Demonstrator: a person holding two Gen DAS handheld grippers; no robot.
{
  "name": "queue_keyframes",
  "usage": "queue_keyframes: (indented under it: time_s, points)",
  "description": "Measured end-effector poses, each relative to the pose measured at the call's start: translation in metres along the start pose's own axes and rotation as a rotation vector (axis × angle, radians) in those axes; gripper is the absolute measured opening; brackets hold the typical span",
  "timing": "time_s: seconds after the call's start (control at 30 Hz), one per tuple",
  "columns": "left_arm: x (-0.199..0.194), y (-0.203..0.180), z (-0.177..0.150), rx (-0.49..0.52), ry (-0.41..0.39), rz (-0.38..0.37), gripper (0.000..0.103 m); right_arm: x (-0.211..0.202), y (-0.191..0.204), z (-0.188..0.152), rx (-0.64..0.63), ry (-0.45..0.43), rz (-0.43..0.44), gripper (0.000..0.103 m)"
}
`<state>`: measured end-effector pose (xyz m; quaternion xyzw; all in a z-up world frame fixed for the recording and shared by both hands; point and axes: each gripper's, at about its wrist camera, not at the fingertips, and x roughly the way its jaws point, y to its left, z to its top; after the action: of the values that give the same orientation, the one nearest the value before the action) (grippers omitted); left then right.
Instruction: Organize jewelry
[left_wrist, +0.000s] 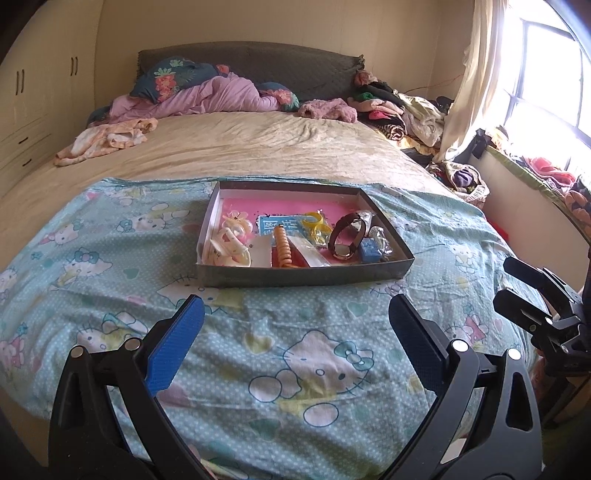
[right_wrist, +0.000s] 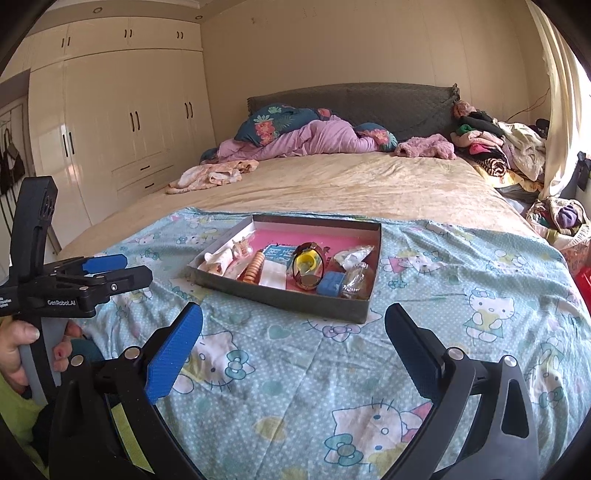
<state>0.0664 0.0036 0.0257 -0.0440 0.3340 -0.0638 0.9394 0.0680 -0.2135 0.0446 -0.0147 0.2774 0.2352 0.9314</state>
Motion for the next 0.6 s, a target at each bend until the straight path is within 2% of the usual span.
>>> queue_keyframes:
  time_s: [0.3,0.6]
  points:
    - [-0.005,-0.003,-0.015,-0.006,0.003,0.007,0.093,0.011,0.014,-0.022,-0.008,0.071,0.007,0.098]
    - [-0.009,-0.003,-0.018,-0.005,0.004,0.013,0.093,0.013,0.018,-0.021,-0.011,0.078,0.017,0.098]
